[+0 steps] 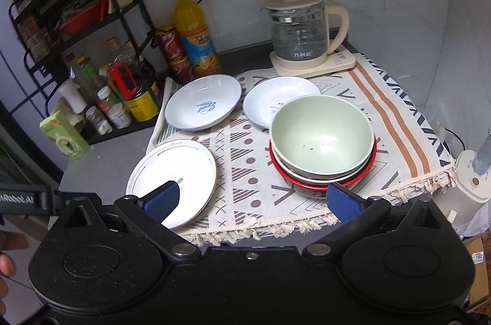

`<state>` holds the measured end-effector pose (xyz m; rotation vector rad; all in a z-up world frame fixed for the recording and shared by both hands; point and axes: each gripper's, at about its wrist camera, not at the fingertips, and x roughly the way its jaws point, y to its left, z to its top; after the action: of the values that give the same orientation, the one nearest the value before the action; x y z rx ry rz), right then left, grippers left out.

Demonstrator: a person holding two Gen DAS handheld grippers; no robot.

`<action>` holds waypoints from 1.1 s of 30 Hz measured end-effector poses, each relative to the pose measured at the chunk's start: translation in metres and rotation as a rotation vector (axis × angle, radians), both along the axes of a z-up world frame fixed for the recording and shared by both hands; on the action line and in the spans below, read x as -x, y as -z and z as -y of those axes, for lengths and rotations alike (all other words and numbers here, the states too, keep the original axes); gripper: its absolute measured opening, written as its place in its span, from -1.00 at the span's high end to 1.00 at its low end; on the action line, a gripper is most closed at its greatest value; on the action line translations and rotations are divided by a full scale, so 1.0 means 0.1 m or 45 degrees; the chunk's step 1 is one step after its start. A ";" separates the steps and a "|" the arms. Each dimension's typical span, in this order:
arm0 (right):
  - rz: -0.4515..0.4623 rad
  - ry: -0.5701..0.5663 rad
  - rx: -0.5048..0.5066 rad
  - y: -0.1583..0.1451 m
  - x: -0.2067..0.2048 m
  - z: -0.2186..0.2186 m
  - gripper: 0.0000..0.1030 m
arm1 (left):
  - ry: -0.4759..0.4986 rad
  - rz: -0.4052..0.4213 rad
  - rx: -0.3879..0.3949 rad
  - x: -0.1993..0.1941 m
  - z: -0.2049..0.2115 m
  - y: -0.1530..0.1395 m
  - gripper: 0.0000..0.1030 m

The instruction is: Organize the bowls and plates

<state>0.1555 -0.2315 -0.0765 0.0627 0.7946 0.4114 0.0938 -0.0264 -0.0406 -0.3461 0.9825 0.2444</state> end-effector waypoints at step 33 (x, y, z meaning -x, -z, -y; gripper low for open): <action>-0.039 -0.105 0.058 0.35 -1.24 -0.80 -0.99 | -0.246 -0.066 0.072 -1.22 -0.96 0.44 -0.73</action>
<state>0.2792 -0.1519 -0.1117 -0.0067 0.8380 0.4711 0.2155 0.0697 -0.0848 -0.4892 1.0091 0.4033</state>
